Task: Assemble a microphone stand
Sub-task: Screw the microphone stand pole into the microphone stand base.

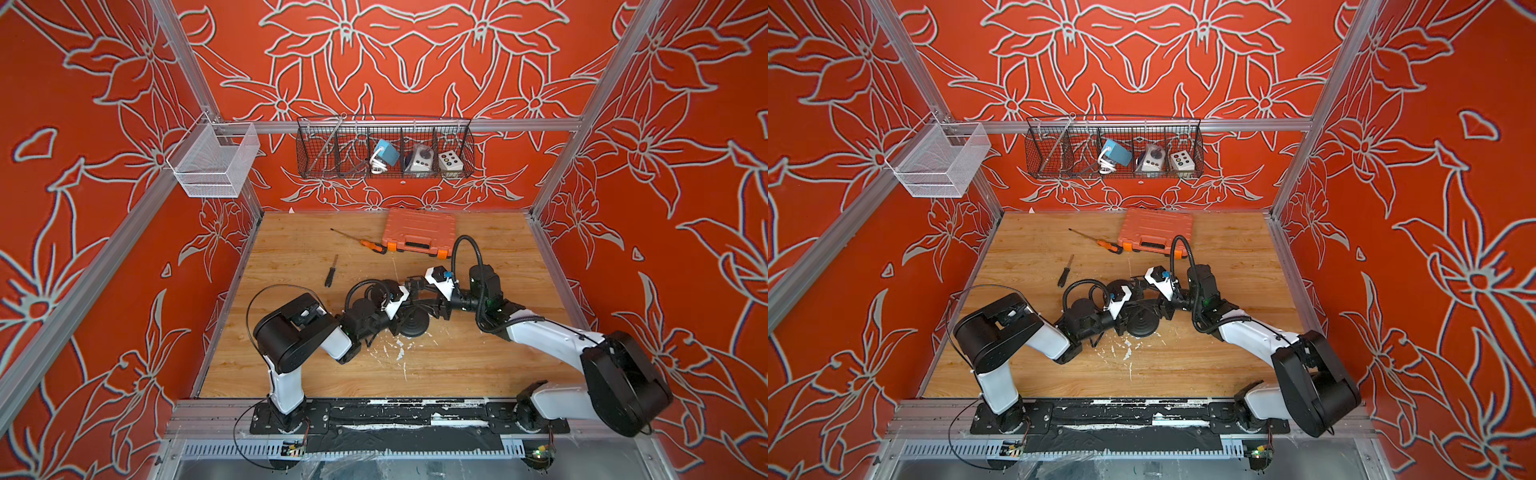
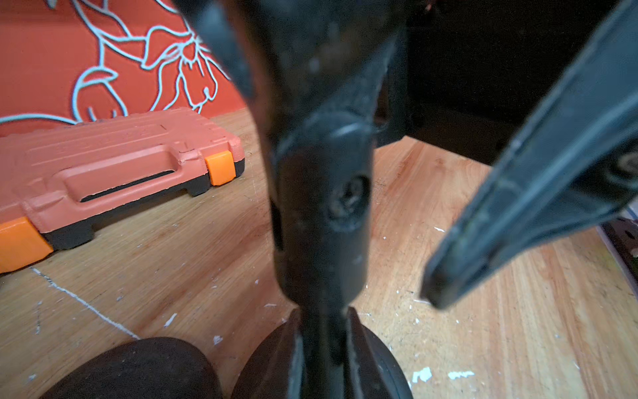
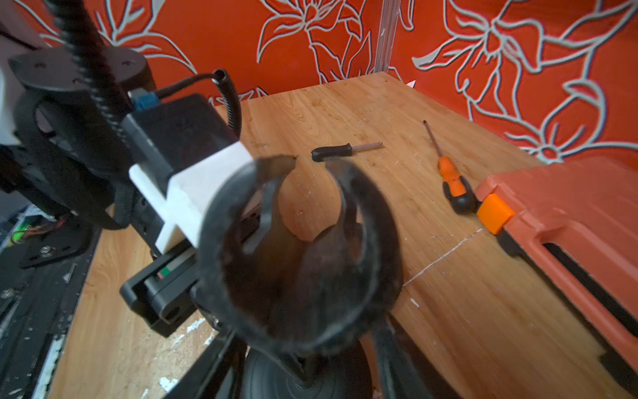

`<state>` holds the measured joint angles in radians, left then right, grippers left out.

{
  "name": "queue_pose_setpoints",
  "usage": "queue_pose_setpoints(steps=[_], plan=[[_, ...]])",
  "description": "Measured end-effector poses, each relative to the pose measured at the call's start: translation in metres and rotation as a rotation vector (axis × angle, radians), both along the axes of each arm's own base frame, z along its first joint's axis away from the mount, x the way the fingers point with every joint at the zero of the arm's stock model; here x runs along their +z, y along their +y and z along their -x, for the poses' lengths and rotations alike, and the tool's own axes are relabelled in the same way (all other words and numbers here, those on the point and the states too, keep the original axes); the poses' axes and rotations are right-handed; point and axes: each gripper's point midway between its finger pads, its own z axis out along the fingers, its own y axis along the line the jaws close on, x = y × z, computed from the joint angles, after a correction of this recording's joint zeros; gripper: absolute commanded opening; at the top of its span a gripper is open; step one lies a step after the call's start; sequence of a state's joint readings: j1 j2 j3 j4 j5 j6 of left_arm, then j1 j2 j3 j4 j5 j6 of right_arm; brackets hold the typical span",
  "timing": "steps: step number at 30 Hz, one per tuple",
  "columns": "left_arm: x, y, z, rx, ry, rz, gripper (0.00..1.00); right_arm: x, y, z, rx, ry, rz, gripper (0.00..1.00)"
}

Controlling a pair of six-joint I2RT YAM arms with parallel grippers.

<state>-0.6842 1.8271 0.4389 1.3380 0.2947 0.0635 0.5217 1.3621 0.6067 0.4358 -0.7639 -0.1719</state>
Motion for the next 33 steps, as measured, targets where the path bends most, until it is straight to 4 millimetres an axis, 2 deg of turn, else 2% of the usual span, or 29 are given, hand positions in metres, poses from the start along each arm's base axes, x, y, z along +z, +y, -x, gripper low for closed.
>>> queue_pose_setpoints(steps=[3,8,10,12,16,21,24,28,33], plan=[[0.000,0.000,0.000,-0.002,-0.001,0.000,0.01,-0.003,0.004,0.000,0.017,0.016,-0.011,0.50],[0.000,0.000,0.000,-0.003,-0.001,0.000,0.01,-0.005,0.007,-0.004,0.012,0.040,-0.030,0.33],[0.000,0.000,0.000,-0.002,0.000,0.000,0.01,-0.004,0.009,-0.004,0.012,0.042,-0.045,0.20],[-0.001,0.001,0.000,-0.001,0.004,0.003,0.02,-0.003,0.009,-0.003,0.003,0.024,-0.060,0.00],[0.000,0.000,0.000,-0.005,0.007,0.005,0.09,-0.005,0.009,-0.001,-0.063,-0.022,-0.080,0.00],[-0.001,0.000,0.001,-0.008,0.009,-0.003,0.27,-0.006,0.013,0.006,-0.219,-0.083,-0.085,0.00],[-0.005,0.002,0.002,-0.005,0.036,-0.020,0.34,-0.006,0.012,0.007,-0.326,-0.104,-0.094,0.00],[0.000,0.003,0.003,0.000,0.053,-0.028,0.36,-0.006,0.008,0.009,-0.442,-0.112,-0.113,0.00],[0.017,-0.003,-0.003,-0.009,0.026,-0.003,0.35,-0.007,0.008,0.012,-0.556,-0.111,-0.114,0.00]])
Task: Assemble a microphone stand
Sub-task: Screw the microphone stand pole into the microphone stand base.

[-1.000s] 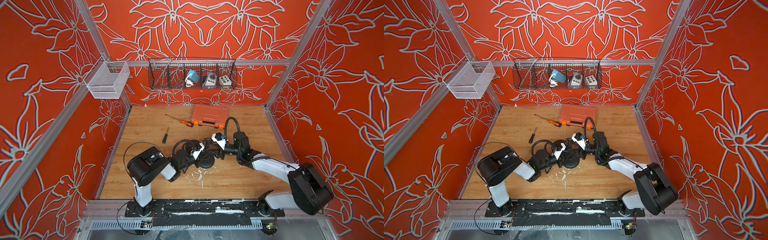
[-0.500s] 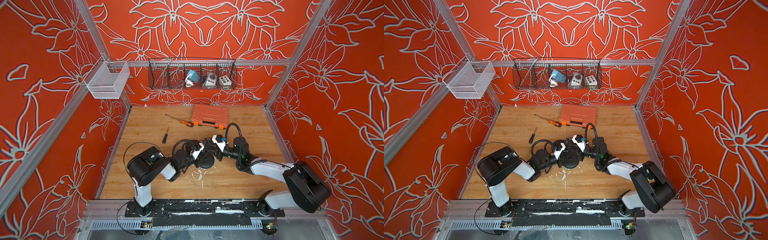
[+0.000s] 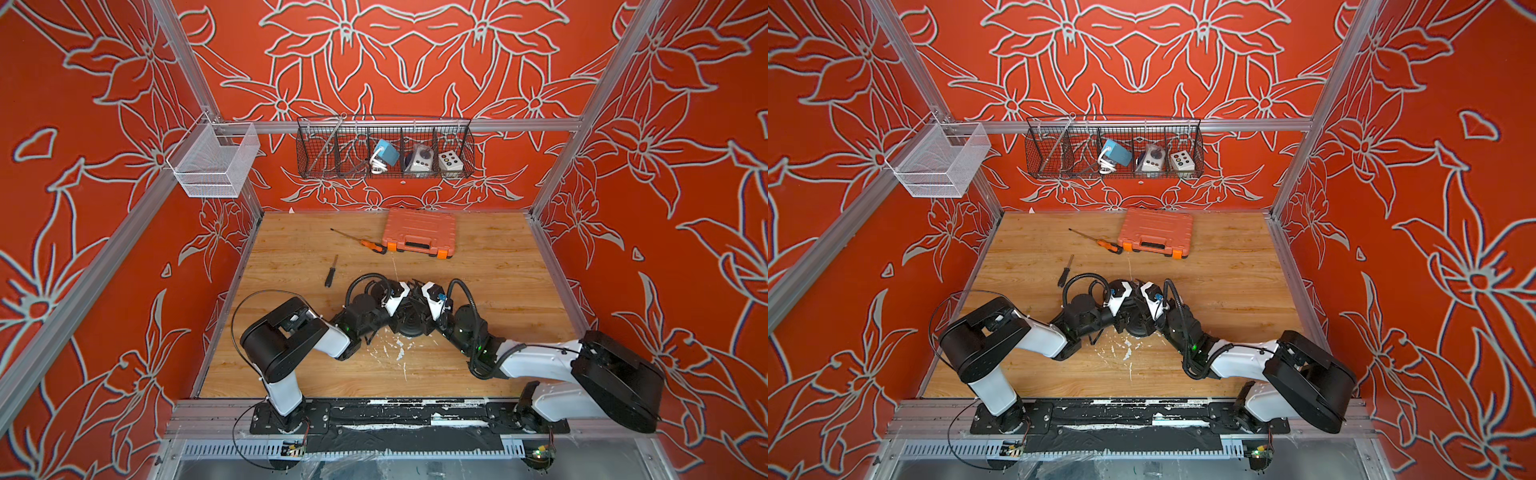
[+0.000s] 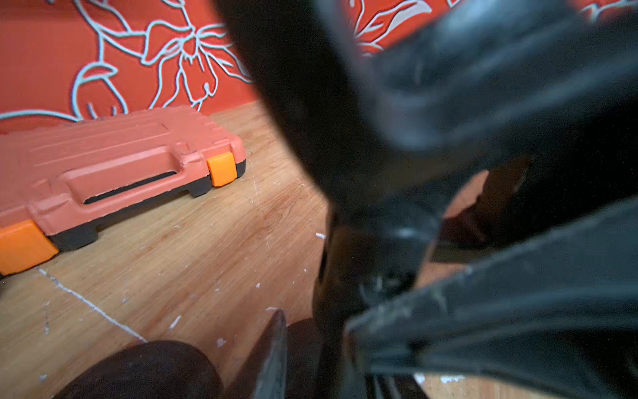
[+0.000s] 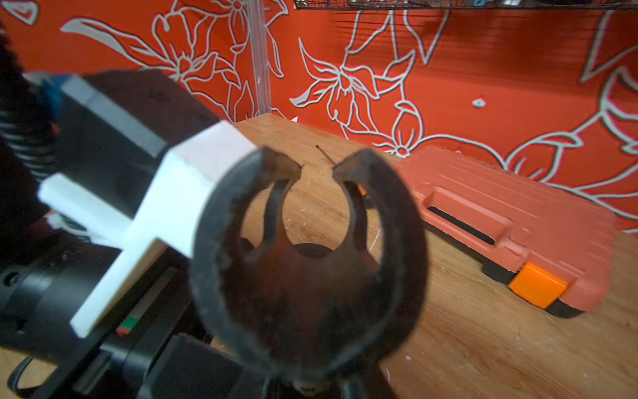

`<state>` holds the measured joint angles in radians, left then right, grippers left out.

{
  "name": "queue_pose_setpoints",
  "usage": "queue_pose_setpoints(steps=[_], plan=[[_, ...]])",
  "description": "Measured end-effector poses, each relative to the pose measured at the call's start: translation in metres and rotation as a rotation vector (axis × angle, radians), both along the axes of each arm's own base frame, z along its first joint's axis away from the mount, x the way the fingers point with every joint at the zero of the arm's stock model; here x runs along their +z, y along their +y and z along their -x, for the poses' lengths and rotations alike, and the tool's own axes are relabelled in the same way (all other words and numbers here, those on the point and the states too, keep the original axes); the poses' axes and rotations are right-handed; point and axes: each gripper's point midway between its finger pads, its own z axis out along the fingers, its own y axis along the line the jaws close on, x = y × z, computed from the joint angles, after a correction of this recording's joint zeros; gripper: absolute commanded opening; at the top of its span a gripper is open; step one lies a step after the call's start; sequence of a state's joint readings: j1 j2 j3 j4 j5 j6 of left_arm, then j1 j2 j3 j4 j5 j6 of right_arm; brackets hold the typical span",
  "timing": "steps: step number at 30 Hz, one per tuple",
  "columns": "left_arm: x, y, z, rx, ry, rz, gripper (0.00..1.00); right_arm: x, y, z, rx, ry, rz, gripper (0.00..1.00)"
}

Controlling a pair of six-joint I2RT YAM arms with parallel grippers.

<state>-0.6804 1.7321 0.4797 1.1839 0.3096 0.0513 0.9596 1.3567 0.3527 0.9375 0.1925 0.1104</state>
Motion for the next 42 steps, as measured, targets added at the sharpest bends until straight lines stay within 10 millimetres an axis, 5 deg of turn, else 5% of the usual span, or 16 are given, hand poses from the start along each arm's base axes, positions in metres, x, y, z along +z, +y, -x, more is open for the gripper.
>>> queue_pose_setpoints(steps=[10,15,20,30,42], plan=[[0.001,-0.007,0.002,-0.039,-0.021,0.000,0.10,0.001,0.000,-0.003,-0.062,0.001,-0.031,0.00],[0.000,-0.006,0.005,-0.041,-0.040,-0.005,0.06,0.001,0.000,0.001,0.012,-0.009,-0.002,0.47],[-0.001,-0.004,0.006,-0.034,-0.059,0.003,0.05,0.002,-0.018,0.002,0.122,-0.001,0.063,0.66],[-0.001,-0.004,0.007,-0.040,-0.080,0.009,0.04,0.007,-0.026,0.019,0.525,0.009,0.162,0.65],[-0.001,-0.004,0.008,-0.045,-0.082,0.007,0.05,0.018,-0.010,0.007,0.826,0.063,0.118,0.59]])
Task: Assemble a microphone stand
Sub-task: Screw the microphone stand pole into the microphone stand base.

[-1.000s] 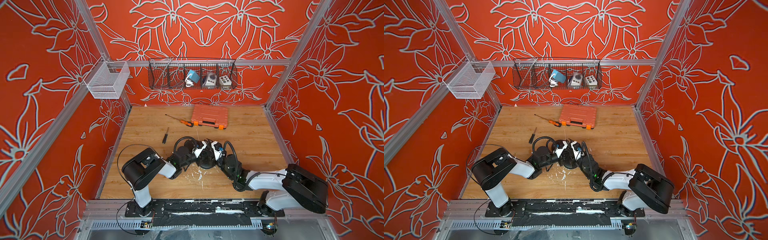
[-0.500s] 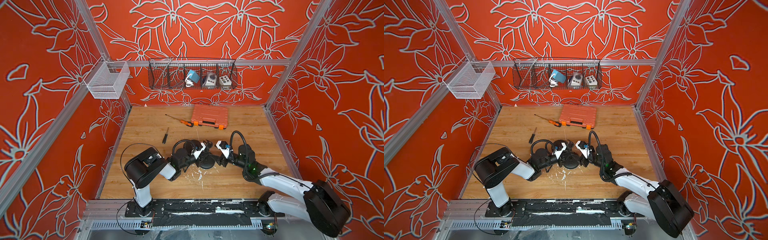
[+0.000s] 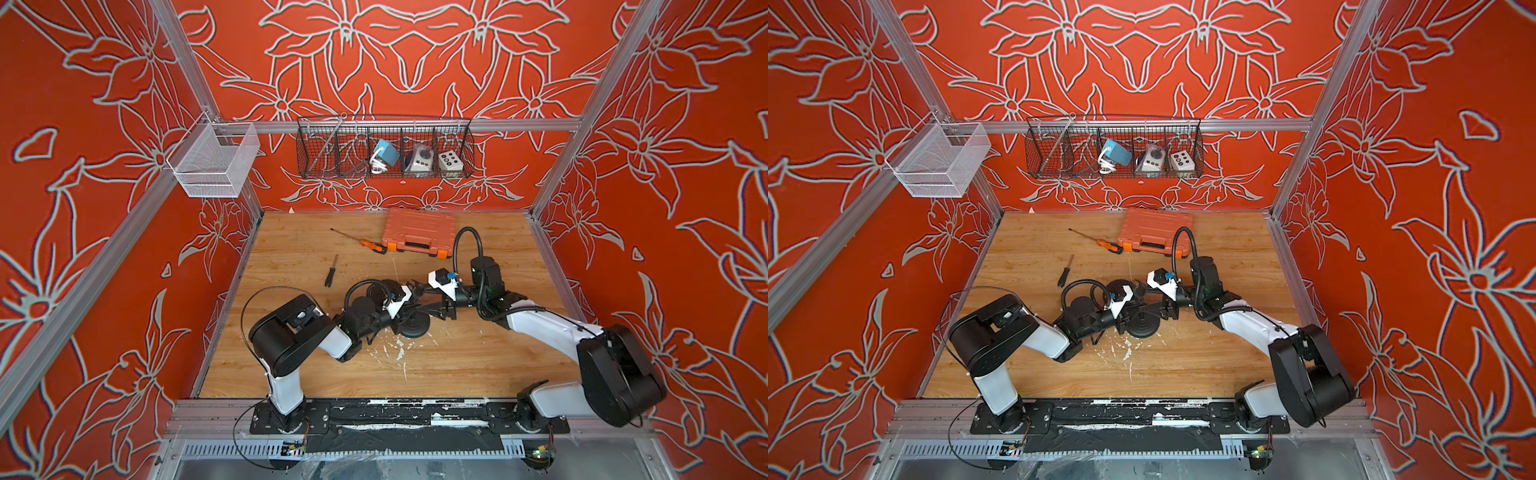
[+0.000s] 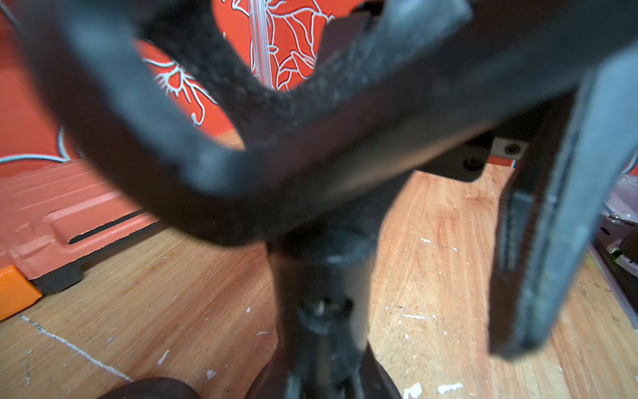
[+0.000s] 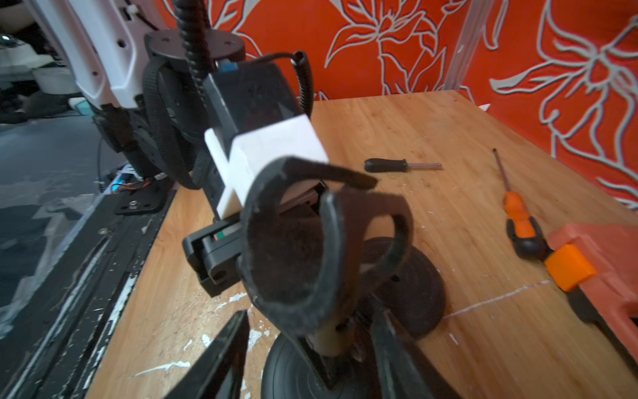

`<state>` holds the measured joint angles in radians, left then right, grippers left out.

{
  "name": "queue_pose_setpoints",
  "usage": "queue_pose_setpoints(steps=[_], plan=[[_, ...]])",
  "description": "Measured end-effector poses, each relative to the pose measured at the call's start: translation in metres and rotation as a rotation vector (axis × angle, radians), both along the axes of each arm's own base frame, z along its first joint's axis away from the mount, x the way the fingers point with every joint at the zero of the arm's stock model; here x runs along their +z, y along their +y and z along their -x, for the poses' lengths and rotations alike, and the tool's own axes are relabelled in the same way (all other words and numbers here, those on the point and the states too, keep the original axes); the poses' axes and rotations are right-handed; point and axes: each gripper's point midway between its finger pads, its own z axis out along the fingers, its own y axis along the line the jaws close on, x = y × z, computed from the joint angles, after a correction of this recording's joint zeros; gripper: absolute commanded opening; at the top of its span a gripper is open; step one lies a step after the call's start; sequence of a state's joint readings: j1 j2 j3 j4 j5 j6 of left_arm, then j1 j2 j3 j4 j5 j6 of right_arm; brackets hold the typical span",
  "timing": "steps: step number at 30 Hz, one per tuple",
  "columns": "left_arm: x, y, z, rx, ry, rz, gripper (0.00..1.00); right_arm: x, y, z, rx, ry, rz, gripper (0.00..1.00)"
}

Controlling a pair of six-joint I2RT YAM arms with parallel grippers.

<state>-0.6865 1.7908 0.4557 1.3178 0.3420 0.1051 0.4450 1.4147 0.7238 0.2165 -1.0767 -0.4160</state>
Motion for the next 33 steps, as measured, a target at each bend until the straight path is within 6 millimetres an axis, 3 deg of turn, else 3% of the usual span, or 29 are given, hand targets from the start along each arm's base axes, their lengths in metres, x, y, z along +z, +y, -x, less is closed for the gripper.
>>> queue_pose_setpoints(steps=[5,8,12,16,21,31,33], plan=[[0.000,0.000,0.000,0.000,0.000,0.000,0.05,0.005,0.008,-0.005,0.080,-0.001,-0.014,0.54],[0.000,0.000,0.000,-0.001,0.001,-0.001,0.05,-0.001,0.011,-0.003,0.114,0.021,-0.017,0.30],[0.000,-0.001,0.000,-0.006,-0.002,-0.005,0.05,-0.004,0.012,-0.007,0.123,0.018,-0.027,0.22],[-0.001,-0.001,-0.001,-0.003,0.006,-0.004,0.07,-0.005,0.012,-0.008,0.112,0.003,-0.049,0.00],[0.000,-0.001,-0.001,-0.002,0.008,-0.006,0.16,-0.009,0.010,-0.009,0.024,-0.014,-0.092,0.00],[-0.008,0.005,-0.005,0.033,0.067,-0.028,0.42,-0.007,0.010,-0.012,-0.340,-0.073,-0.096,0.00],[-0.008,0.006,-0.006,0.040,0.070,-0.029,0.44,-0.007,0.011,-0.011,-0.398,-0.081,-0.093,0.00]])
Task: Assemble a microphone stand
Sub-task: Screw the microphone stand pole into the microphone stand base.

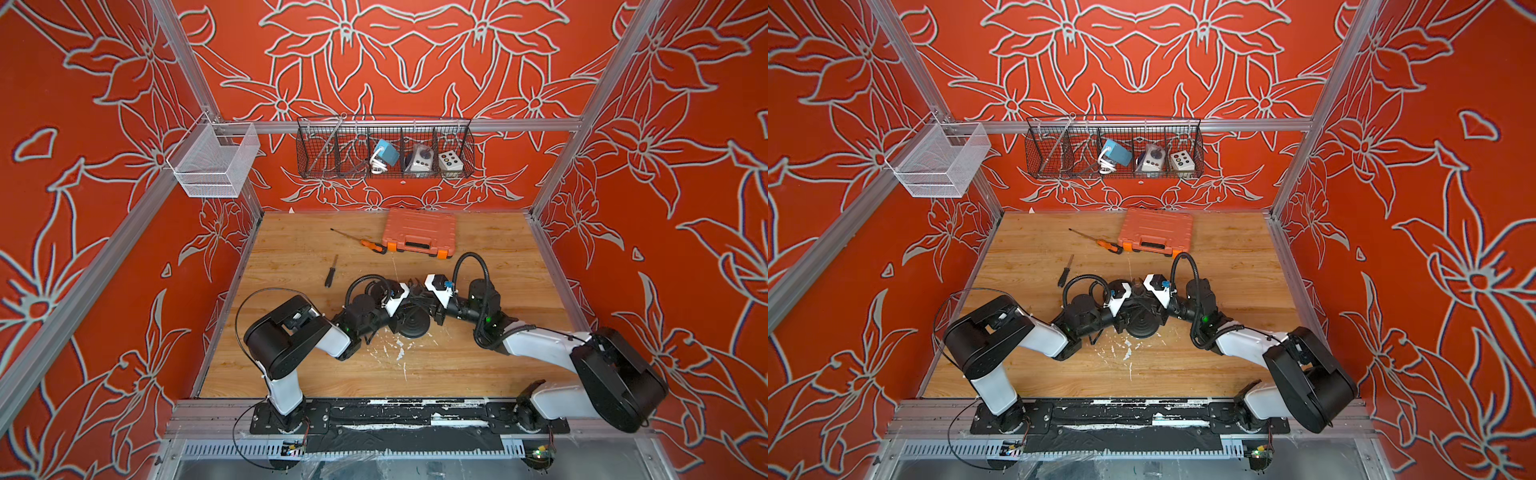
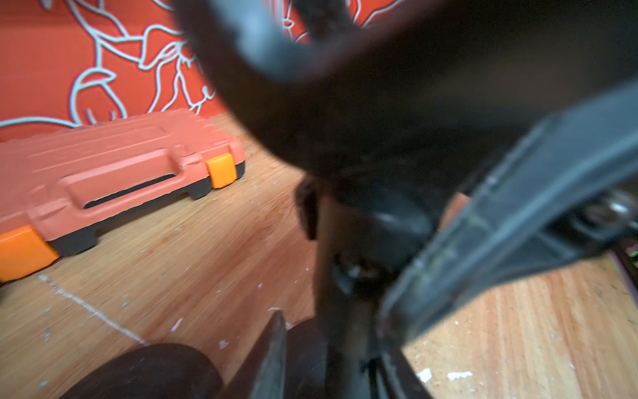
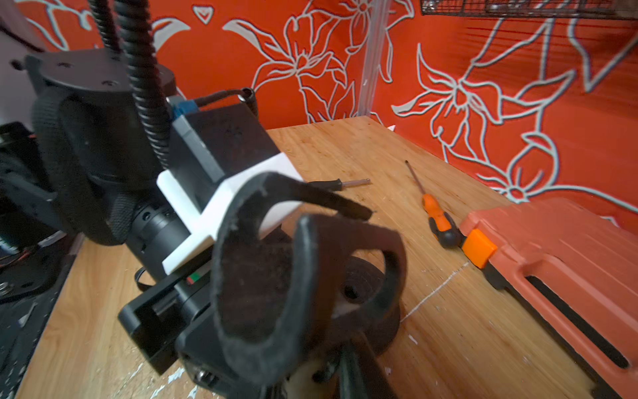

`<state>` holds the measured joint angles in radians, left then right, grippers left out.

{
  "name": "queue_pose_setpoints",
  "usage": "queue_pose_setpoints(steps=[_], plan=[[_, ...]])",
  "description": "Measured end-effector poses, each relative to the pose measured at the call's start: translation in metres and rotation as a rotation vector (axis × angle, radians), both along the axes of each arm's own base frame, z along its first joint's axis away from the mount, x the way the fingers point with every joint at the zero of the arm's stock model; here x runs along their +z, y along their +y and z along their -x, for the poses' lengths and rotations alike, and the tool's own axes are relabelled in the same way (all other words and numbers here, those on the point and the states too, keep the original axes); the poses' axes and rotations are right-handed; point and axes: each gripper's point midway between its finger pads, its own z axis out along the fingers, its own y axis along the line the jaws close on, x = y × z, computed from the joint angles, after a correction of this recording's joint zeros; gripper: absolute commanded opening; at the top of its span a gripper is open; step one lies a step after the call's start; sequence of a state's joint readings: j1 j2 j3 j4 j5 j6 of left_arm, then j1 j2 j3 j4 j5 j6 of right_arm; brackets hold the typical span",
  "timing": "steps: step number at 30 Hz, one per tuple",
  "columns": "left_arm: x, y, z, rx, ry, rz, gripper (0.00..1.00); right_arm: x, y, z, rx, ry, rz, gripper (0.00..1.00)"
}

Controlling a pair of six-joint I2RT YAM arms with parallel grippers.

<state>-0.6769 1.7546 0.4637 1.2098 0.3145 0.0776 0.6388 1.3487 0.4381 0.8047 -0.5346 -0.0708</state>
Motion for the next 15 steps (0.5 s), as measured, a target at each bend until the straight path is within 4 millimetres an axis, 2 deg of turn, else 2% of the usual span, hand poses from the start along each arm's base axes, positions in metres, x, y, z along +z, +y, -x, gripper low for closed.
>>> queue_pose_setpoints(steps=[3,9,15], plan=[[0.000,0.001,0.000,0.004,0.005,-0.001,0.43,0.000,-0.002,0.000,-0.090,-0.001,-0.001,0.00],[0.001,0.000,0.002,-0.012,0.016,-0.010,0.37,0.000,-0.005,0.005,-0.257,-0.001,-0.009,0.00],[0.002,-0.006,0.007,-0.047,0.016,-0.009,0.33,0.000,-0.011,0.007,-0.345,0.004,-0.008,0.00]])
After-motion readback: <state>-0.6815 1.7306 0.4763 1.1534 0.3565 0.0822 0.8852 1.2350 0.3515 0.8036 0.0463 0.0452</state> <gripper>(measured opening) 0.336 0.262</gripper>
